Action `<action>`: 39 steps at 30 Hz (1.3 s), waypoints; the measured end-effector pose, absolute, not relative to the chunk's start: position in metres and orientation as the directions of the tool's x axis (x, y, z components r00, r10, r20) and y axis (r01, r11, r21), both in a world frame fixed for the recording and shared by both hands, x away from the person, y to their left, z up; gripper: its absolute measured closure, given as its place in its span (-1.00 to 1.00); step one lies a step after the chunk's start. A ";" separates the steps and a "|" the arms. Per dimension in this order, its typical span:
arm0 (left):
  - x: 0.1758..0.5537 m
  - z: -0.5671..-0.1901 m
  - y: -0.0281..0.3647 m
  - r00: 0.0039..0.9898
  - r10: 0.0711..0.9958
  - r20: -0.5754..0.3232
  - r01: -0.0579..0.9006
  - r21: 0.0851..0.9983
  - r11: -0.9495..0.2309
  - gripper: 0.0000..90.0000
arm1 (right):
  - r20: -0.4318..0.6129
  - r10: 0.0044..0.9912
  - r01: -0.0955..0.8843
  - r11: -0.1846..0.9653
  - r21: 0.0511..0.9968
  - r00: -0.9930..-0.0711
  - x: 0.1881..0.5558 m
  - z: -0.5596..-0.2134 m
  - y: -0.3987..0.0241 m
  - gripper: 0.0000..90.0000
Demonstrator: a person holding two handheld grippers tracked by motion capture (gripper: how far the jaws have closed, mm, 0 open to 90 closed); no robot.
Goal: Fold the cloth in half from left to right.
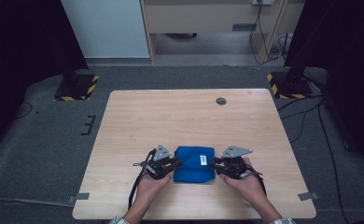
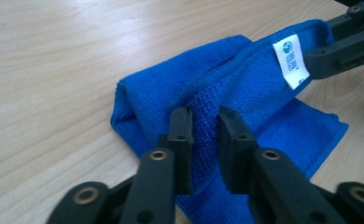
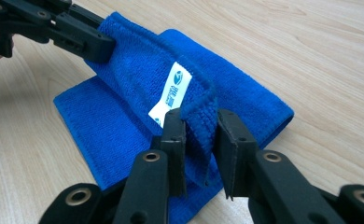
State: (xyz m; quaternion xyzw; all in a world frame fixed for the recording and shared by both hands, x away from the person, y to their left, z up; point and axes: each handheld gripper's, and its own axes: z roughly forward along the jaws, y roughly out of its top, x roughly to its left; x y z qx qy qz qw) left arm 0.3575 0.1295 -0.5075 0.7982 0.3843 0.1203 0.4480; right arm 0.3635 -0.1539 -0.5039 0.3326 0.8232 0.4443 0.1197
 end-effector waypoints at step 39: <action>0.349 -0.504 0.147 0.642 0.752 -0.148 0.505 0.820 -0.270 0.16 | 0.079 0.657 0.456 0.427 0.781 -0.750 0.331 -0.503 -0.161 -0.27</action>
